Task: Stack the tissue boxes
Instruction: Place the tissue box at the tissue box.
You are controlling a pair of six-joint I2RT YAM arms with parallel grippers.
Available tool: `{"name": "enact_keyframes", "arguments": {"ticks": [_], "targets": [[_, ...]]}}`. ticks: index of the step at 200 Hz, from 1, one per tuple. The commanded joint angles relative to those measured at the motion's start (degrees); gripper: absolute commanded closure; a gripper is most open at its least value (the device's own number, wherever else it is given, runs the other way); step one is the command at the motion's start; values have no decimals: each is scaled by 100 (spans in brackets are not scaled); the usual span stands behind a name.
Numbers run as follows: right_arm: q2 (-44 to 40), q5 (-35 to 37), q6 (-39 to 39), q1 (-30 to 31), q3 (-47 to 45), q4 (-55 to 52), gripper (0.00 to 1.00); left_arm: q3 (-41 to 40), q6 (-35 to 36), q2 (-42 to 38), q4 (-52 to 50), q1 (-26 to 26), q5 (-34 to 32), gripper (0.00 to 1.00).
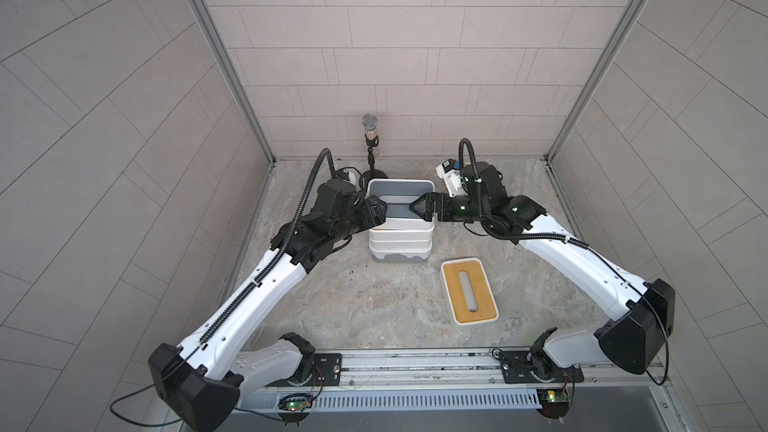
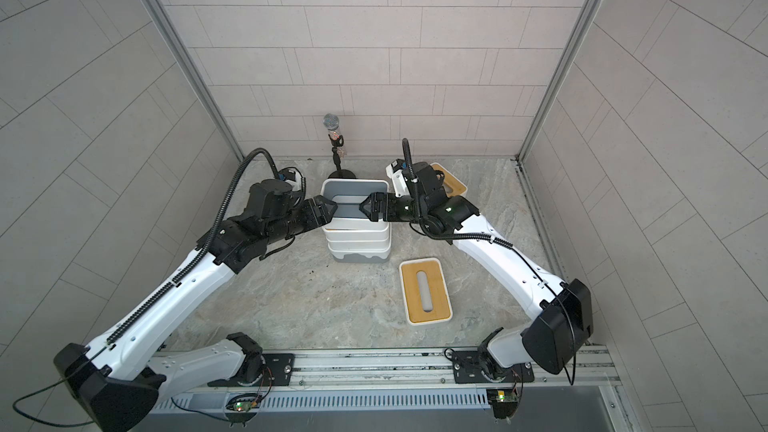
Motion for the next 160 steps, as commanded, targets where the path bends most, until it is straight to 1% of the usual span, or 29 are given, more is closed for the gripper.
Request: {"name": "enact_keyframes", "arguments": {"ticks": [1, 25, 61, 113, 160], "targets": [[64, -98, -40, 47, 92, 80, 1, -56, -26, -109, -28, 15, 2, 25], [10, 8, -116, 56, 99, -10, 1, -81, -17, -113, -54, 13, -19, 25], [-21, 158, -217, 44, 178, -177, 1, -81, -15, -84, 29, 5, 187, 25], [-157, 261, -252, 40, 136, -264, 1, -61, 8, -39, 28, 1, 269, 25], [-187, 195, -237, 43, 100, -269, 1, -61, 42, -119, -50, -4, -13, 25]]}}
